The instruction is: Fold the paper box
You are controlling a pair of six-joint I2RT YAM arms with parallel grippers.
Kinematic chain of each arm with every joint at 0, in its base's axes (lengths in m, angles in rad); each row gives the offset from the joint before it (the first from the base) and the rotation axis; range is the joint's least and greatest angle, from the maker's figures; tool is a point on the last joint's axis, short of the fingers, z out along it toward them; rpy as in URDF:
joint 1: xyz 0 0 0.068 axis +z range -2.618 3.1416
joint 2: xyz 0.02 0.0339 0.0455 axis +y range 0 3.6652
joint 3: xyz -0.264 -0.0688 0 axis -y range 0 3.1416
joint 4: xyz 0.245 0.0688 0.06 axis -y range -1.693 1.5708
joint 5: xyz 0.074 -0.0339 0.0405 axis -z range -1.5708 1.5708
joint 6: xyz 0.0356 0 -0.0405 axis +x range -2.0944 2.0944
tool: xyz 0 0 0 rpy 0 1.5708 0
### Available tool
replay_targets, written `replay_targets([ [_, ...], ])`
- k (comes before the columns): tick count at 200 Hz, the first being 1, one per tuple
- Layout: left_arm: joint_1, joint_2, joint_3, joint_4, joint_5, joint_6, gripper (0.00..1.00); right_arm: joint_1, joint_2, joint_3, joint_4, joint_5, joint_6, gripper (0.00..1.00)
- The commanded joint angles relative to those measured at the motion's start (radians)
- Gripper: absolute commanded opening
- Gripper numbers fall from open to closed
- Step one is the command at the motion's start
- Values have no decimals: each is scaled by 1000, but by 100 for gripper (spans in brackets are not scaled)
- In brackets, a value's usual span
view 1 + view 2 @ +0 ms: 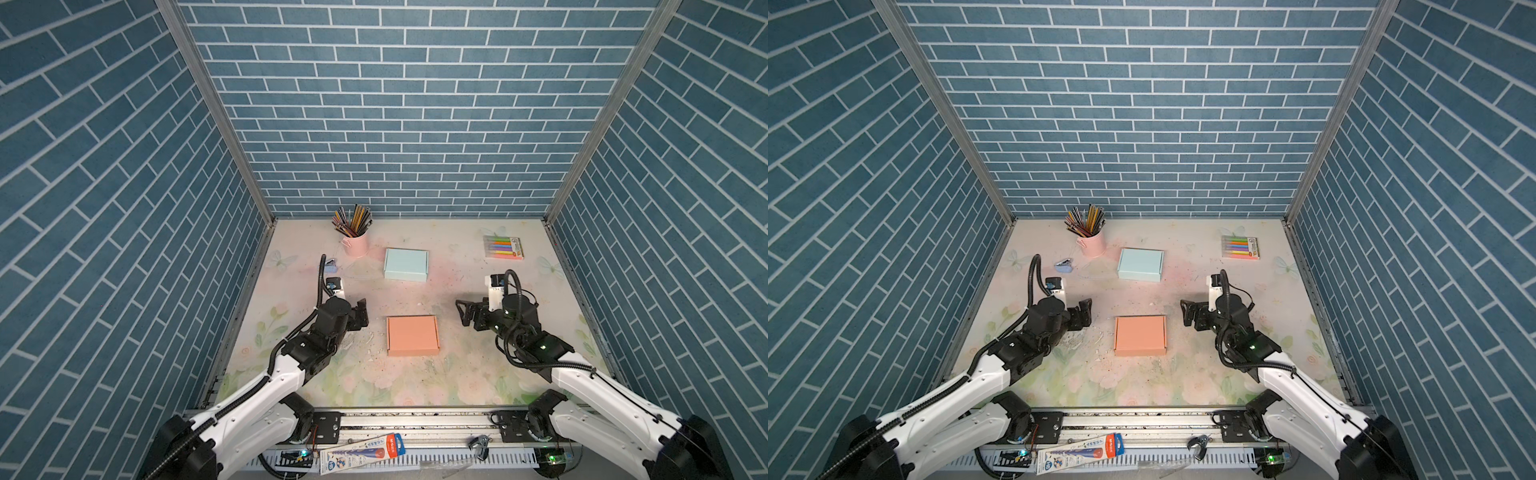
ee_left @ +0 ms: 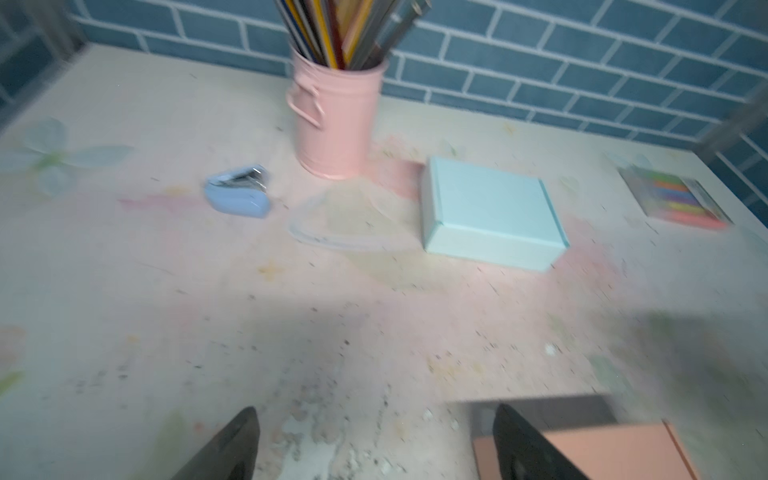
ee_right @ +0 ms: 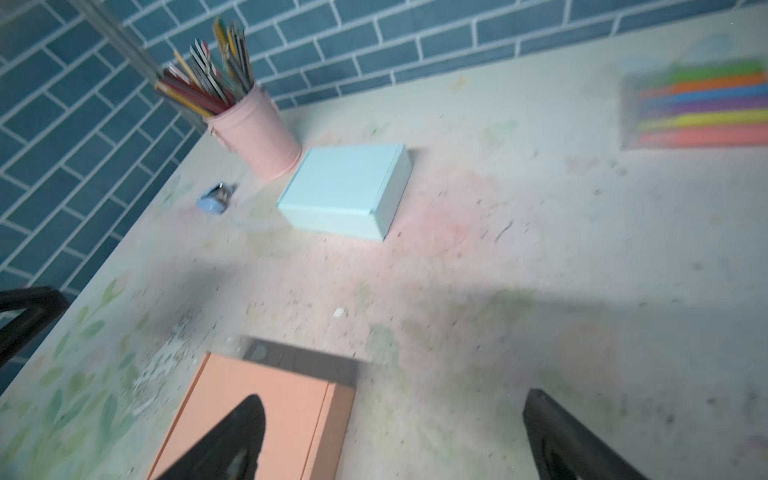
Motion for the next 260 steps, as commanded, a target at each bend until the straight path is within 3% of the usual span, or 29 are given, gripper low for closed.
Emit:
replay_targets([
  [1,10,-49,-50,80,-236,94,88,-46,-39,-2,18,150,-84,97],
  [27,19,-62,-139,290,-428,267,88,-85,-76,-12,50,344,-99,97],
  [61,102,-4,-195,514,-404,407,88,-132,-104,-131,313,444,-297,98],
  [80,171,67,-226,650,-354,445,88,-171,-91,-190,457,366,-434,98],
  [108,278,182,-298,891,-230,460,88,-289,-8,-224,559,298,-452,98],
  [130,304,301,-315,1036,-182,519,88,-385,72,-252,670,252,-458,98],
  [190,359,470,-242,1151,-43,555,88,-466,289,-225,838,209,-508,98],
  [218,400,574,-264,1300,34,525,88,-527,344,-252,941,78,-429,98],
  [231,416,560,-242,1229,62,510,88,-533,393,-265,1007,55,-442,98],
  [254,456,637,-250,1320,86,472,88,-548,480,-293,1117,36,-432,98],
  [260,458,630,-227,1266,81,466,88,-556,508,-293,1138,29,-428,98],
])
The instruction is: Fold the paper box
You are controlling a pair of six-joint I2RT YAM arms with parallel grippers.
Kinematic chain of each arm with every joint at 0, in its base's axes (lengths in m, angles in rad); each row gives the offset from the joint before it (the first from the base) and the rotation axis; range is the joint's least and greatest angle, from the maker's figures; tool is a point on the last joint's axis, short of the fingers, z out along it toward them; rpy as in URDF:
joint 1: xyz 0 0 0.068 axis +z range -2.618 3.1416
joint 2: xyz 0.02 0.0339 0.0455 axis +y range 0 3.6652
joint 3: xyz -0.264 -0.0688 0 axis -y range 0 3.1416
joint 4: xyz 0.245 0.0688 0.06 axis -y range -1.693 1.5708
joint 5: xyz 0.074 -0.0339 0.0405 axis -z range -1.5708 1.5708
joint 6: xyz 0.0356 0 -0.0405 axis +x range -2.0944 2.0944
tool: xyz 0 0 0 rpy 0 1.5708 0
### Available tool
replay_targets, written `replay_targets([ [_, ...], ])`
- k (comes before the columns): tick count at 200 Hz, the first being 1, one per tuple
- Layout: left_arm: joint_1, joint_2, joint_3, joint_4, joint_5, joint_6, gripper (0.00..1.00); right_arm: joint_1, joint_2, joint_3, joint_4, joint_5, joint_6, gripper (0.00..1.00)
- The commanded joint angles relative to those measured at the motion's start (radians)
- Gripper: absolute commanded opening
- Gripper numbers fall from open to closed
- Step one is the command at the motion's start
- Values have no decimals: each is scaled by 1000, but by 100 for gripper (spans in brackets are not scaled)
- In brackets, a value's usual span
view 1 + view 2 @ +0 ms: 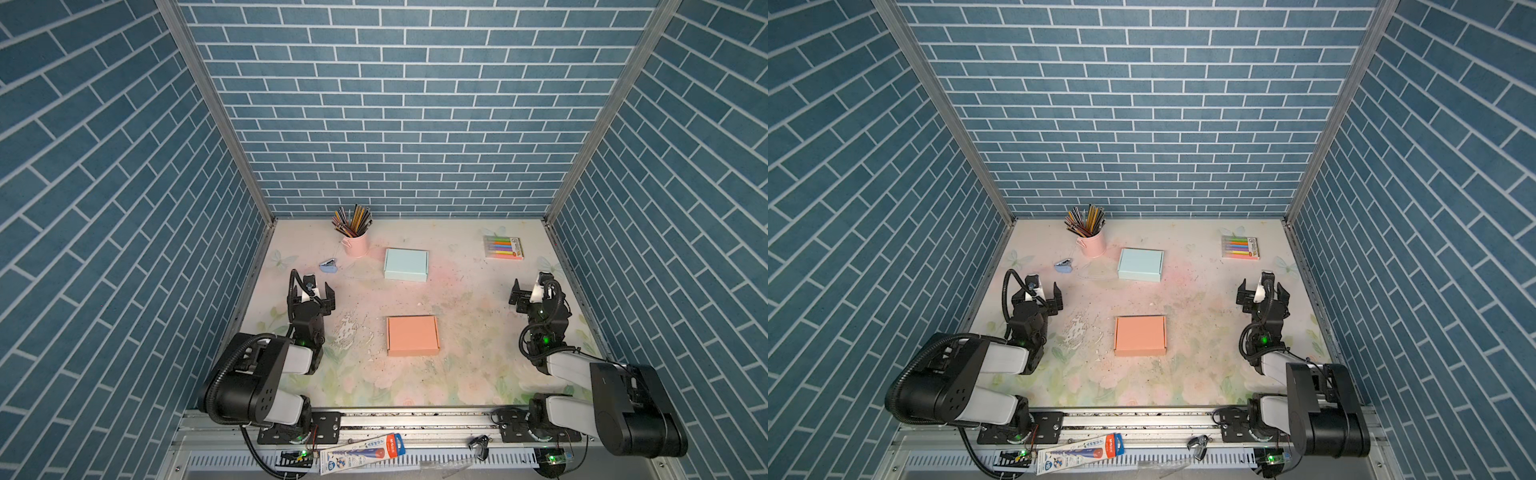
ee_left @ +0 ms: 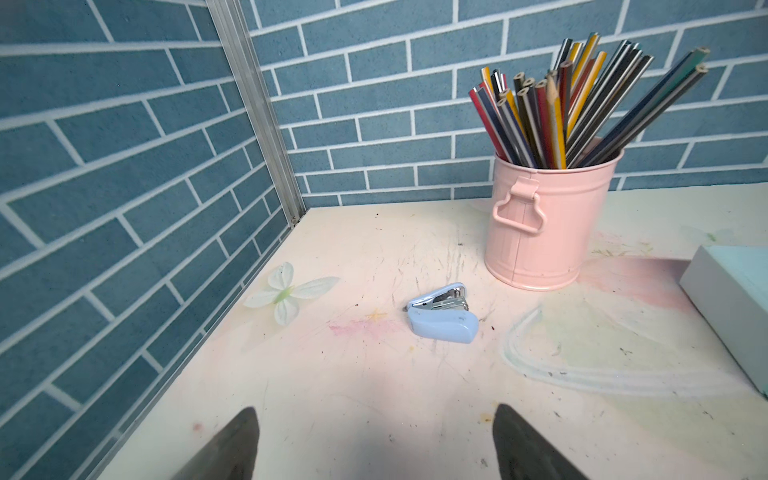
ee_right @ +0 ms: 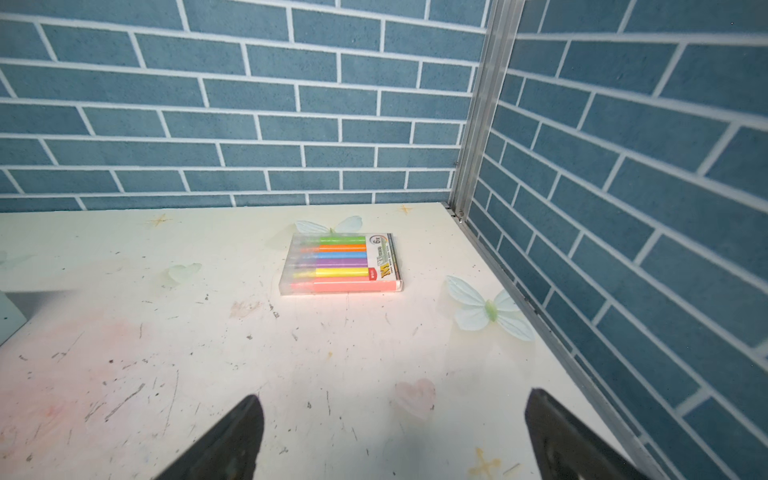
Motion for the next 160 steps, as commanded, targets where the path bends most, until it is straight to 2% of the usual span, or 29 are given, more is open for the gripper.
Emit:
replay_targets([
  [1,29,38,39,34,43,-36,88,-19,81,-24,169,-68,14,98],
  [6,37,27,53,-20,73,-40,89,-25,104,-31,207,-76,18,98],
  [13,58,43,52,11,114,-46,88,-32,137,-40,254,-90,22,98],
  [24,73,34,71,-43,133,-57,89,-34,167,-43,278,-89,25,98],
  [44,83,34,69,-37,142,-64,88,-41,234,-13,297,-88,28,99],
  [71,82,35,67,-33,139,-62,88,-57,220,67,121,-58,71,98],
  [160,82,35,69,-34,138,-62,88,-57,223,68,125,-58,69,98],
])
